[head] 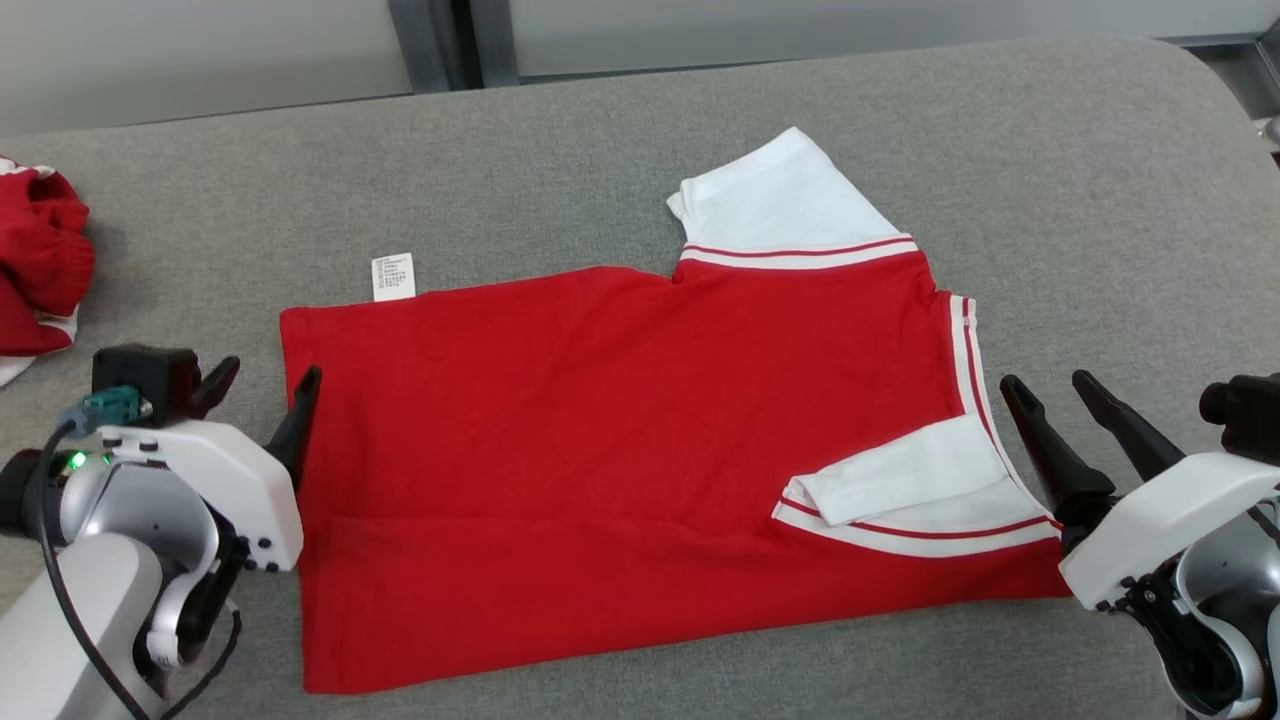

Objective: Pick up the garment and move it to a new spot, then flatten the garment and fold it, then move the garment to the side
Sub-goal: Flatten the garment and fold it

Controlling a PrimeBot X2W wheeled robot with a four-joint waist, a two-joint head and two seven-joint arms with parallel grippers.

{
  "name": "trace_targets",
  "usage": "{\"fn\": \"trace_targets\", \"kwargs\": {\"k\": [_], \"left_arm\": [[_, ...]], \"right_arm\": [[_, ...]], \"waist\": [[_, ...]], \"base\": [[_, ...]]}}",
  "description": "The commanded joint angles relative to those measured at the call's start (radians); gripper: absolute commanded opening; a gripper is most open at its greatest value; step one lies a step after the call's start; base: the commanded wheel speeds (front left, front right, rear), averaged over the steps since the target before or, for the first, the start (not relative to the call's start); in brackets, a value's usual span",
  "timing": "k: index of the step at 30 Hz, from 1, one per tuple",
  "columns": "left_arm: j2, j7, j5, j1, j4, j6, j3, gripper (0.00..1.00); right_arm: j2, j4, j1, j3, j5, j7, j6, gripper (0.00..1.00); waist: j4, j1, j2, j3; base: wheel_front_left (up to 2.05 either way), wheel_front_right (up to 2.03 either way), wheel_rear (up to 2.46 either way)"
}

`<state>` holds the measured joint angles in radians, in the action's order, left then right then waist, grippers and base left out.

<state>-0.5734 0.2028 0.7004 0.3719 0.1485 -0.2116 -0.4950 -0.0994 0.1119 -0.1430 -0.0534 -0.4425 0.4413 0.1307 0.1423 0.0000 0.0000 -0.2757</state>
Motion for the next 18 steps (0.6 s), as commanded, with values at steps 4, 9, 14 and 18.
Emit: {"fn": "trace_targets", "kwargs": {"k": [4, 9, 14, 18], "left_arm": [[0.009, 0.021, -0.023, 0.101, 0.105, 0.029, -0.018, 1.00], [0.027, 0.007, -0.034, 0.178, 0.213, 0.057, -0.025, 1.00], [0.040, -0.007, -0.045, 0.232, 0.300, 0.077, -0.034, 1.00], [0.046, -0.011, -0.057, 0.264, 0.351, 0.096, -0.050, 1.00]], "right_arm": [[-0.016, 0.011, -0.028, 0.021, -0.018, 0.003, 0.000, 1.00], [-0.025, 0.011, -0.040, 0.038, -0.031, -0.005, 0.000, 1.00], [-0.031, 0.010, -0.045, 0.041, -0.035, -0.012, 0.000, 1.00], [-0.032, 0.009, -0.046, 0.045, -0.040, -0.015, 0.000, 1.00]], "waist": [[0.021, 0.0000, 0.0000, -0.050], [0.034, 0.0000, 0.0000, -0.079], [0.038, 0.0000, 0.0000, -0.095], [0.040, 0.0000, 0.0000, -0.101]], "base": [[0.00, 0.00, 0.00], [0.00, 0.00, 0.00], [0.00, 0.00, 0.00], [0.00, 0.00, 0.00]]}}
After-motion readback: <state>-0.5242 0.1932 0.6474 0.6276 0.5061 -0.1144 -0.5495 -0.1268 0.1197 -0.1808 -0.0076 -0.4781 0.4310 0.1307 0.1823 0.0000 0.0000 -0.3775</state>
